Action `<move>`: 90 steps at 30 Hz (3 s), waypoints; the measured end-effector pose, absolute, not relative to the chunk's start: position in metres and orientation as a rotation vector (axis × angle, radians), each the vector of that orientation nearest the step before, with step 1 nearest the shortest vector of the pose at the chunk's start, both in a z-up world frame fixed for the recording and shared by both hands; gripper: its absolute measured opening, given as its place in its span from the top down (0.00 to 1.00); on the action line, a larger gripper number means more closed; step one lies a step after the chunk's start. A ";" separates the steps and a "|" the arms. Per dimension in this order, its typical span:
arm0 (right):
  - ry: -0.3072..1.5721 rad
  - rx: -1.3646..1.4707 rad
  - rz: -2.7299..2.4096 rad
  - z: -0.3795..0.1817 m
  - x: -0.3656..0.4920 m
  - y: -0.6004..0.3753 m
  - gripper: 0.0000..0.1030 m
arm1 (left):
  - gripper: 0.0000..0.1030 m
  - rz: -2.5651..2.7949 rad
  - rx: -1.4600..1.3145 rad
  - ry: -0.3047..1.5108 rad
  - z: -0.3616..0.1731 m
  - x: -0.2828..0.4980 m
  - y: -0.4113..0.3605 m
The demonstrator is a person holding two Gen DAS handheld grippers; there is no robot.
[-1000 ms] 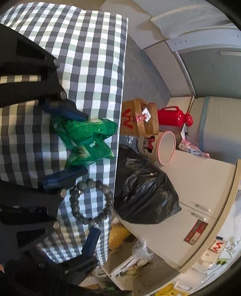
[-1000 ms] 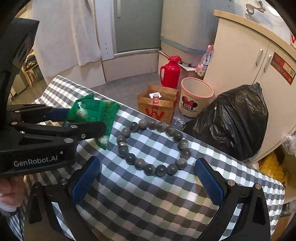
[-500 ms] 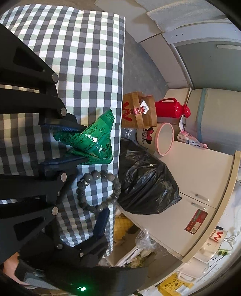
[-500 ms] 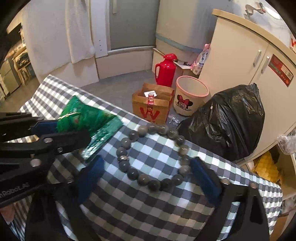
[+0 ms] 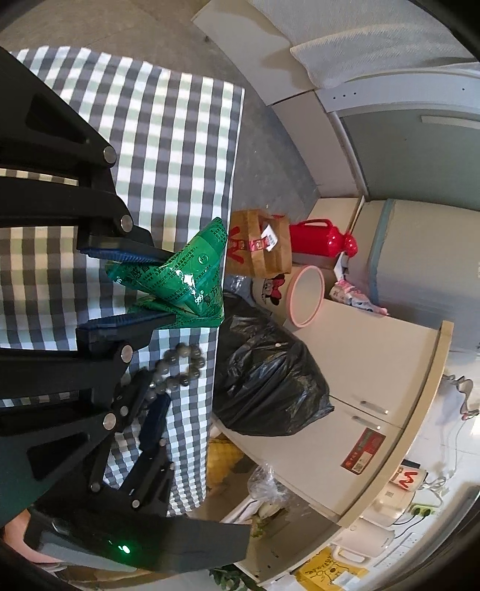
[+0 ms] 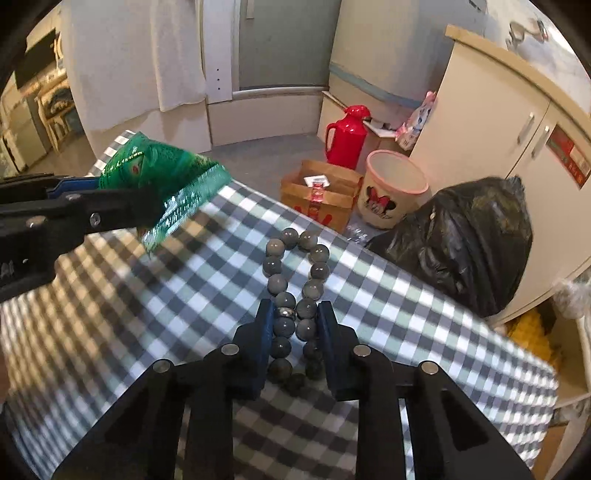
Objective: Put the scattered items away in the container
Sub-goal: 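Grasp the green packet with left gripper while right gripper grasps the bead bracelet, then lift and carry the green packet and bead bracelet over the cardboard box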
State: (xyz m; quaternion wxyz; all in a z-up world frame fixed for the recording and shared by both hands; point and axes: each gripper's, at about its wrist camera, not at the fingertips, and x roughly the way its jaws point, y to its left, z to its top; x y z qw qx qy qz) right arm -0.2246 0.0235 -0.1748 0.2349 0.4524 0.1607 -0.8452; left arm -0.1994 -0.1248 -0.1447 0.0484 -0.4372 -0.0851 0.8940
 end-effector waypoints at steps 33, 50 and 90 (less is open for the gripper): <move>0.078 1.059 -2.415 -0.087 -0.153 0.103 0.89 | 0.77 2.821 -1.137 -0.163 -0.078 -0.134 -0.102; -0.003 0.902 -2.489 -0.027 -0.103 0.157 0.89 | 0.77 2.916 -1.019 -0.069 -0.039 -0.076 -0.046; -0.017 0.701 -2.732 0.048 -0.043 0.271 0.89 | 0.77 2.809 -0.856 -0.013 0.015 -0.061 0.076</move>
